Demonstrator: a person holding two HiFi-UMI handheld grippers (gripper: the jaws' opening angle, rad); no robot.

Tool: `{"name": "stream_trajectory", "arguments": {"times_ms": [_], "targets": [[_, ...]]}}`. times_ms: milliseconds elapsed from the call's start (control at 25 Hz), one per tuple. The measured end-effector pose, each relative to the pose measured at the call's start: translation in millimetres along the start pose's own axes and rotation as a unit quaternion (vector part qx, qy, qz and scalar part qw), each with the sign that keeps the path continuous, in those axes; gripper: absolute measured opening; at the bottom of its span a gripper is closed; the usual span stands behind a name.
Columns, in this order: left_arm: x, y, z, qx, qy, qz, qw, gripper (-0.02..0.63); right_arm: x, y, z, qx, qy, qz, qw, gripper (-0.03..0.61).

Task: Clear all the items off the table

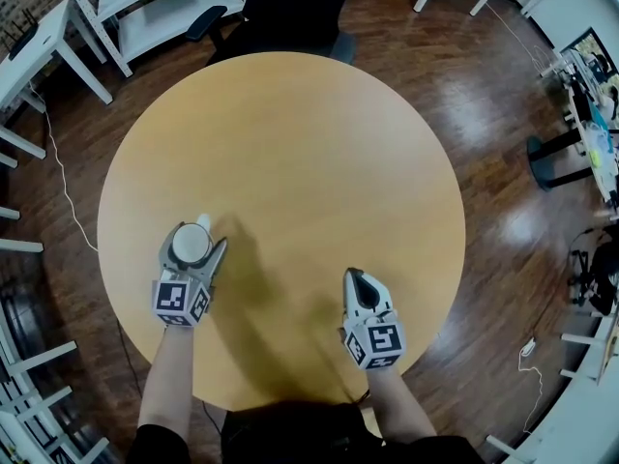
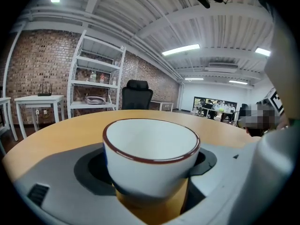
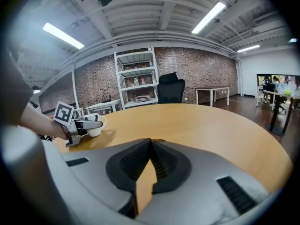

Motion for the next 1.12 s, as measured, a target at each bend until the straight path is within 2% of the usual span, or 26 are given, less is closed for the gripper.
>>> {"name": "stream_trajectory", "arguments": {"times_ms": [280,480,600,800,960,1120], "targets": [[-4,4,-3,0.019,0.013,-0.009,0.9997,0.413,-4,0,6,-0.005,0.001,0.0,1.0,0.005],[-2,6,-4,0.016,0.02,-0.007,0.9996,0.418,-4,-2,13,-0.009,0.001,0.003,1.0,0.005],[-2,4,-5,0.02,0.027,-0.001,0.9994,0.465,-3,-6,19,-0.015,-0.005,-0.001,1.0,0.005],[-19,-8,-5,0.017,0.019,-0.023,0.9994,0.464,-11,-14,24,-0.022,0.003,-0.013,1.0,0.005],[-38,-15,-3,0.0,0.02,-0.034,0.9992,0.462,-22,-21,30,-0.028,0.012,-0.029,0.999,0.005],[-61,-18,0,0.002,0.026,-0.03,0.9992,0.415,-36,-25,42,-0.022,0.022,-0.061,0.998,0.005]]}}
Point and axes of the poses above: the fingertips, and each gripper's own axes: x forward along the fingers, z to its left, y out of its underside, the point moved 8 cm from there along -x, backward along the fingers, and after that the axes turned 1 degree about x, right-handed, at the moved point
